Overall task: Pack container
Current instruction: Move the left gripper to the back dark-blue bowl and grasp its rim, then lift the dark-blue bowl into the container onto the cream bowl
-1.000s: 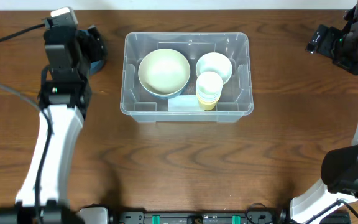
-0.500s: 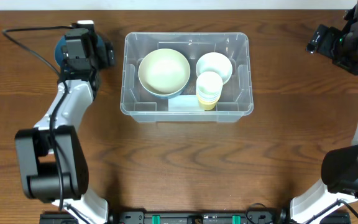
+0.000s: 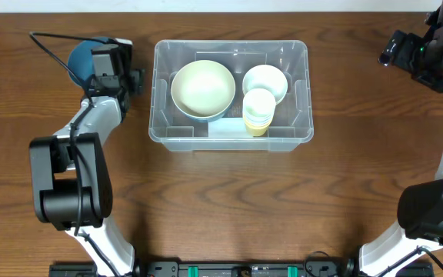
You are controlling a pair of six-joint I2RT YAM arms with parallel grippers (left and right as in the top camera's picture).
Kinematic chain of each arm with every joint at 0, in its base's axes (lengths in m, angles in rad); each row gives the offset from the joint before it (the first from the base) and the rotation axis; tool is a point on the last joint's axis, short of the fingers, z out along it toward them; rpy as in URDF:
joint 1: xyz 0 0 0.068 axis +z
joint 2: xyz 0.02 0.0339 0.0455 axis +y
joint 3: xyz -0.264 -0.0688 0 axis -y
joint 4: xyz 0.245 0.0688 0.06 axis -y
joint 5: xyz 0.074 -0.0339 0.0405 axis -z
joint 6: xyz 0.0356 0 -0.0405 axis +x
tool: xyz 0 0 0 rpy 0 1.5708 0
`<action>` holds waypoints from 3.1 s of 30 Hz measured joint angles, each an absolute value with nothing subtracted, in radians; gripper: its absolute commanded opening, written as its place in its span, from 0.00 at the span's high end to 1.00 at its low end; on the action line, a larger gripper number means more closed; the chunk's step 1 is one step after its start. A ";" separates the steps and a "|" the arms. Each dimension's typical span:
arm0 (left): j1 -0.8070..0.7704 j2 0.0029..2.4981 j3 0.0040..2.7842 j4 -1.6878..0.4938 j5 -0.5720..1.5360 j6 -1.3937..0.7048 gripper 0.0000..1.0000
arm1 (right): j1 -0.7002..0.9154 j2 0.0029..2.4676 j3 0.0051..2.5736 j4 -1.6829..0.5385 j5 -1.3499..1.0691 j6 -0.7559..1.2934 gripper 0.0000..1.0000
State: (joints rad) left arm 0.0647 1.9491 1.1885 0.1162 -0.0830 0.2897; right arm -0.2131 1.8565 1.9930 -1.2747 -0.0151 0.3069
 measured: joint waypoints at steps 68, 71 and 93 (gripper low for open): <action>-0.079 1.312 1.185 -0.235 0.099 0.124 0.94 | -0.213 1.856 1.993 -1.275 -0.015 0.307 0.01; -0.179 1.290 1.185 -0.249 0.125 0.123 0.94 | -0.213 1.856 1.993 -1.275 -0.015 0.307 0.01; -0.463 1.598 1.185 -0.258 0.131 0.108 0.95 | -0.213 1.856 1.993 -1.275 -0.015 0.307 0.01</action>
